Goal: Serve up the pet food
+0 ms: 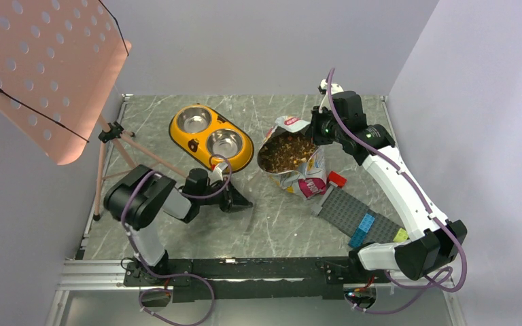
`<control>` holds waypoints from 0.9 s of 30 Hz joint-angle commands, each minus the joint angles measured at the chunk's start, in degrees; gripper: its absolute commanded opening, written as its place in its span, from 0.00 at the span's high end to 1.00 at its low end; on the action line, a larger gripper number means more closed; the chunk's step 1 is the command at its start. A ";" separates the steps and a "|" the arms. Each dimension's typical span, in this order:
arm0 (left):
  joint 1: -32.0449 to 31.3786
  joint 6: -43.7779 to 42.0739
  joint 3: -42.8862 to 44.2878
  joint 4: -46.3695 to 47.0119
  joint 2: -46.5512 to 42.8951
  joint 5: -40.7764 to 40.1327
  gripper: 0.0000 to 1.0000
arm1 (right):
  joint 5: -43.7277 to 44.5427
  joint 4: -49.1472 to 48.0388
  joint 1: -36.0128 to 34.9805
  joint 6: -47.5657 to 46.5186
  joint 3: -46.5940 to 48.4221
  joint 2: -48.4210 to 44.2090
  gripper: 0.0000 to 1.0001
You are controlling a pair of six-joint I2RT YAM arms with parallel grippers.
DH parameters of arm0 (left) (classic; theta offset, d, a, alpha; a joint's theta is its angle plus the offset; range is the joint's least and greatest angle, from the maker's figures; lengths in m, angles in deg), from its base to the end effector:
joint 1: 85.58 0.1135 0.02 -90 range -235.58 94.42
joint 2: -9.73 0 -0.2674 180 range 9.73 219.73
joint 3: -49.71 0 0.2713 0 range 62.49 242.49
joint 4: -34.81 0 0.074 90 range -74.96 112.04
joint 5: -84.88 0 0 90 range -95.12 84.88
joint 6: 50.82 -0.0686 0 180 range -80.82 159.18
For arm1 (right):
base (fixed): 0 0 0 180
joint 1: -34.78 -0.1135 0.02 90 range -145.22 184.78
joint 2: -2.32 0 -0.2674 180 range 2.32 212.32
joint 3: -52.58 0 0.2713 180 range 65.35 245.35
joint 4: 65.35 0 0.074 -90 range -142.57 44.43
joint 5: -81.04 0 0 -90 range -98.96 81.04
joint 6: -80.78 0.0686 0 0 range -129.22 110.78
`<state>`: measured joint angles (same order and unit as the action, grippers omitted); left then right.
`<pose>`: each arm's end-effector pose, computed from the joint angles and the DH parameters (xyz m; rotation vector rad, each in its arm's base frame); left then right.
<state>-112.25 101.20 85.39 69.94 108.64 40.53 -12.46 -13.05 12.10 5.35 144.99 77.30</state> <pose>0.2382 -0.1745 0.0780 -0.1470 2.3964 -1.6764 0.2996 0.1297 0.3716 -0.1915 2.2031 0.4326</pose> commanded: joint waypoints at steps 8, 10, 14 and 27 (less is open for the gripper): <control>-0.78 21.28 -7.19 40.19 17.36 -2.69 0.84 | -0.06 1.06 0.43 0.64 3.24 -3.55 1.00; -0.73 16.09 -7.29 32.23 14.81 -2.46 0.78 | -0.13 1.25 0.40 0.47 3.17 -3.57 1.00; -0.64 6.31 -5.95 15.46 7.10 -2.86 0.62 | -0.43 1.30 0.35 0.46 3.16 -3.51 1.00; -2.17 -18.58 5.55 -30.62 -13.18 -11.02 0.36 | -0.97 1.19 0.39 0.55 3.23 -3.46 1.00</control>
<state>-113.13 93.57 87.27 56.41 101.06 34.37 -12.49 -13.00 12.10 5.35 145.01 77.30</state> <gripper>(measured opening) 0.623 0.007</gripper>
